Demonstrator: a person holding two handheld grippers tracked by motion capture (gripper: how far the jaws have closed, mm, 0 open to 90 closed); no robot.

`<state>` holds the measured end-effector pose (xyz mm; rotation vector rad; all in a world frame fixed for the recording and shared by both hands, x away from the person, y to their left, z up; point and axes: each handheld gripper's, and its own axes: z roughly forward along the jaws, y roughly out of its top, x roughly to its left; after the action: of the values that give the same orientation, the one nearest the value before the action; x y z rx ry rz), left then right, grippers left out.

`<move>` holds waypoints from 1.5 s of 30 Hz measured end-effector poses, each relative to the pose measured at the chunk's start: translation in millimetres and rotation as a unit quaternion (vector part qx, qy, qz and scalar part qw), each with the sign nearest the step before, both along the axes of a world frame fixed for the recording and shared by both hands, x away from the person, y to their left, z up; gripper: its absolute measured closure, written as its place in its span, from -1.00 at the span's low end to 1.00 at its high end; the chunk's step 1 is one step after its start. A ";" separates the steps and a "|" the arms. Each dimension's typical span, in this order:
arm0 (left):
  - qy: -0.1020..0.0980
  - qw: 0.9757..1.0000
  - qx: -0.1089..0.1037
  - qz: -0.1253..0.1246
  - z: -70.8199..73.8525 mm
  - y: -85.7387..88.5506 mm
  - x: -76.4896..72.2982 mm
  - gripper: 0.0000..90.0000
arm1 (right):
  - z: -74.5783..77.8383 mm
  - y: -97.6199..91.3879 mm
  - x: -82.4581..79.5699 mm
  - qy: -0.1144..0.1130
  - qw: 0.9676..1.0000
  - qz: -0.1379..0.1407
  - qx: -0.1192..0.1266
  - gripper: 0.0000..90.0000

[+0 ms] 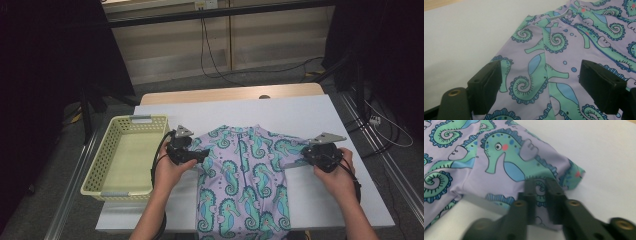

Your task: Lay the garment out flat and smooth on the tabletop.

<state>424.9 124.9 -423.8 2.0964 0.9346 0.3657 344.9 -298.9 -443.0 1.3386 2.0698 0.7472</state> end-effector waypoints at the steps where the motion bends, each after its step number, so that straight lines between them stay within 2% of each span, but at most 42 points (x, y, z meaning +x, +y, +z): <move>1: -0.001 1.000 0.000 0.001 0.4 0.8 0.1 -0.58 | -0.3 -3.0 -3.3 0.000 1.000 -0.006 0.007 0.69; 2: -0.004 1.000 0.002 0.001 0.8 1.5 0.4 -0.58 | -0.9 -6.2 -7.0 0.002 1.000 -0.009 0.012 0.66; 4: -0.005 1.000 -0.001 0.002 1.4 1.6 0.2 -0.58 | -2.3 -12.1 -13.4 0.003 1.000 -0.018 0.020 0.46; 5: -0.005 1.000 -0.001 0.002 1.4 1.6 0.2 -0.58 | -2.3 -12.1 -13.4 0.003 1.000 -0.018 0.020 0.46; 6: -0.004 1.000 -0.001 0.000 2.3 1.3 0.0 -0.58 | -5.8 -19.6 -16.3 0.004 0.999 -0.039 0.025 0.29; 10: -0.003 1.000 -0.007 0.000 2.6 -0.8 -0.1 -0.58 | -15.3 -23.9 -10.8 0.025 0.998 -0.036 0.048 0.30; 12: -0.006 1.000 -0.003 -0.001 2.5 -0.8 0.3 -0.58 | -17.6 -22.0 -6.1 0.027 0.997 -0.033 0.059 0.44; 13: 0.000 1.000 -0.003 -0.002 1.4 -0.8 0.3 -0.58 | -17.3 -21.0 -3.7 0.028 0.997 -0.030 0.062 0.61; 15: -0.004 1.000 0.000 -0.001 1.0 -0.1 0.9 -0.58 | -15.8 -17.4 -1.0 0.029 0.997 -0.036 0.064 0.91; 18: -0.002 1.000 -0.002 -0.001 1.5 0.0 0.8 -0.58 | -9.7 -12.4 -1.1 0.021 0.997 -0.029 0.063 0.95; 19: -0.002 1.000 -0.002 -0.003 2.3 0.6 0.9 -0.58 | 1.4 -6.2 -4.5 0.005 0.999 -0.015 0.052 0.95; 22: -0.002 1.000 -0.004 -0.001 2.5 0.5 0.7 -0.58 | 15.3 -2.2 -12.3 -0.015 0.998 -0.002 0.056 0.96; 23: -0.002 1.000 -0.004 -0.001 2.5 0.5 0.7 -0.58 | 15.3 -2.2 -12.3 -0.015 0.998 -0.002 0.056 0.96; 24: -0.002 1.000 -0.006 -0.002 3.1 -0.1 0.0 -0.58 | 26.7 -5.2 -18.6 -0.031 0.998 -0.006 0.049 0.96; 29: -0.003 1.000 -0.007 -0.003 4.3 -0.2 -0.6 -0.58 | 45.9 -13.9 -28.1 -0.062 0.996 -0.017 0.054 0.93; 31: -0.003 1.000 -0.006 -0.005 4.4 0.1 -0.1 -0.58 | 50.6 -14.0 -29.4 -0.066 0.997 -0.024 0.046 0.85; 32: -0.001 1.000 -0.005 -0.004 3.8 0.1 -0.1 -0.58 | 50.1 -14.1 -28.8 -0.065 0.997 -0.029 0.044 0.78; 33: -0.001 1.000 -0.006 -0.002 2.7 -0.6 -0.2 -0.58 | 47.9 -14.9 -27.8 -0.063 0.997 -0.040 0.035 0.74; 34: -0.001 1.000 0.001 -0.006 2.5 -0.3 0.2 -0.58 | 43.9 -16.6 -26.2 -0.058 0.997 -0.040 0.038 0.75; 36: 0.001 1.000 -0.001 -0.006 1.8 -1.3 -0.3 -0.58 | 35.2 -20.2 -23.2 -0.031 0.997 -0.025 0.071 0.68; 38: -0.001 1.000 0.001 -0.008 2.6 -1.0 0.3 -0.58 | 31.3 -21.9 -22.3 -0.032 0.997 -0.038 0.062 0.54; 40: 0.002 1.000 0.001 -0.008 2.6 -0.7 0.7 -0.58 | 29.2 -22.5 -19.9 -0.029 0.996 -0.041 0.078 0.49; 45: 0.004 1.000 -0.001 -0.007 1.5 -2.3 -0.3 -0.58 | 10.5 -8.9 -11.4 -0.001 0.996 -0.021 0.081 0.34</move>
<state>424.6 122.6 -422.3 2.1040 0.9230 0.3494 333.5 -307.8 -432.5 1.4629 2.0093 0.9152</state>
